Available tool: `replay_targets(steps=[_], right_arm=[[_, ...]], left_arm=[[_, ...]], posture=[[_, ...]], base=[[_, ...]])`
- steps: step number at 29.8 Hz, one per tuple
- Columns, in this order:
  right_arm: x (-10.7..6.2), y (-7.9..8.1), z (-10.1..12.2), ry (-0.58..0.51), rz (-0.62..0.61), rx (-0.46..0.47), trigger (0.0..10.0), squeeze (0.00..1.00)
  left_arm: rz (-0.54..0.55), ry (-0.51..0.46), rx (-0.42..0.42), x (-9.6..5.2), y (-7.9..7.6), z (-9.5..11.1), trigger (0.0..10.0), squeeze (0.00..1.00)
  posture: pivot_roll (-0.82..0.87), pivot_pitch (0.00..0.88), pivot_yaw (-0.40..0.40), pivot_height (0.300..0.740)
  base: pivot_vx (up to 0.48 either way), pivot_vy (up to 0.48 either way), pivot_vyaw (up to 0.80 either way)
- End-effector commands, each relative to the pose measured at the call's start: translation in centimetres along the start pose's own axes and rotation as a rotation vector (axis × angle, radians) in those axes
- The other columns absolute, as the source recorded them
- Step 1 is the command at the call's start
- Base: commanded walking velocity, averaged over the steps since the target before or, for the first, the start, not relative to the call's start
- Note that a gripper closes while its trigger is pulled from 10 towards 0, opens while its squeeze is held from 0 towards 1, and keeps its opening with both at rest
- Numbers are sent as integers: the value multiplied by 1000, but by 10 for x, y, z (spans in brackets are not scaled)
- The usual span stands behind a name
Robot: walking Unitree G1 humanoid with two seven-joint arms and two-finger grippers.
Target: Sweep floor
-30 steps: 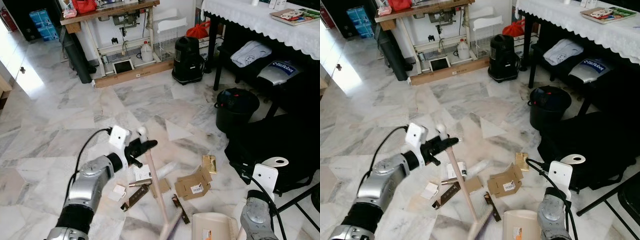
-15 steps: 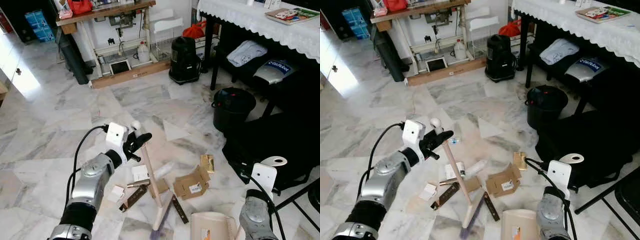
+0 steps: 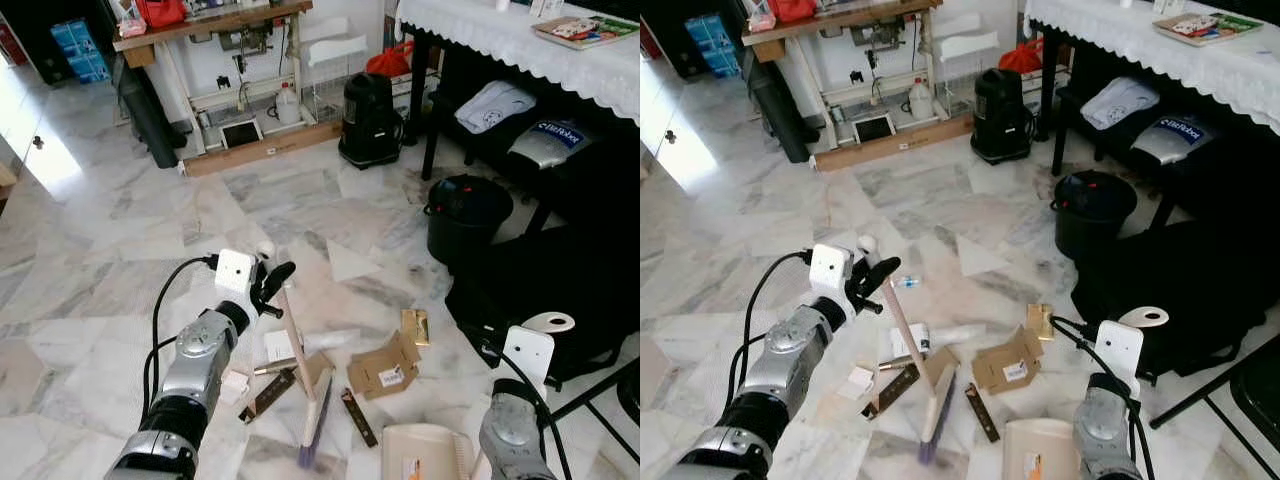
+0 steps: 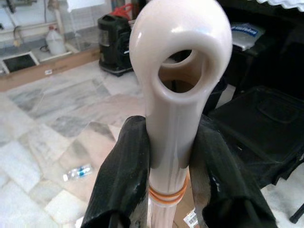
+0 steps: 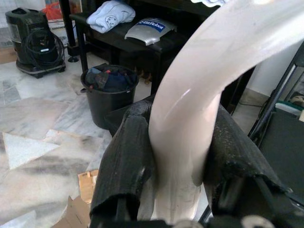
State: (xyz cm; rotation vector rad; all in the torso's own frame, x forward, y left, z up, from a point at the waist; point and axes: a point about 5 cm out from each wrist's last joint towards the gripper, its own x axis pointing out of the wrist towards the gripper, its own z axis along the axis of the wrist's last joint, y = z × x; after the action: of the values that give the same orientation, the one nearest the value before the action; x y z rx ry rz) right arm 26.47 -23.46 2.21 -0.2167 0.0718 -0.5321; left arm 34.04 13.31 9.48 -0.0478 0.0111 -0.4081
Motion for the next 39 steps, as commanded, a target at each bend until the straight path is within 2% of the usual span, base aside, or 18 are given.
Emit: replay_targets(steps=[1, 10, 13, 20, 28, 31, 39], right_arm=[[-3, 1, -4, 18, 7, -5, 10000, 0], [-4, 1, -4, 16, 6, -3, 10000, 0], [-5, 1, -4, 11, 7, 0, 10000, 0], [-5, 0, -4, 5, 4, 0, 10000, 0], [-6, -2, -4, 0, 2, -1, 10000, 0], [-7, -3, -5, 1, 2, -4, 10000, 0], [-8, -2, -7, 7, 11, -11, 10000, 0]], left_arm=[[20, -42, 22, 3, 4, 9, 10000, 0], [41, -50, 19, 10, 2, 8, 10000, 0], [67, -60, -47, 14, 1, 8, 10000, 0], [69, -83, -44, 21, -4, 13, 10000, 0], [70, -42, -34, 21, -5, 6, 10000, 0], [47, 3, -57, 20, -8, -2, 10000, 0], [7, 38, -105, 17, -13, -12, 10000, 0]], posture=[[-98, 9, 117, 740], [-103, 10, 118, 740], [-107, 11, 118, 740], [-119, 15, 114, 740], [-129, 19, 113, 740], [-133, 24, 113, 740], [-160, 17, 102, 740]], base=[[0, 0, 0], [0, 0, 0], [0, 0, 0], [0, 0, 0], [0, 0, 0], [0, 0, 0], [0, 0, 0]])
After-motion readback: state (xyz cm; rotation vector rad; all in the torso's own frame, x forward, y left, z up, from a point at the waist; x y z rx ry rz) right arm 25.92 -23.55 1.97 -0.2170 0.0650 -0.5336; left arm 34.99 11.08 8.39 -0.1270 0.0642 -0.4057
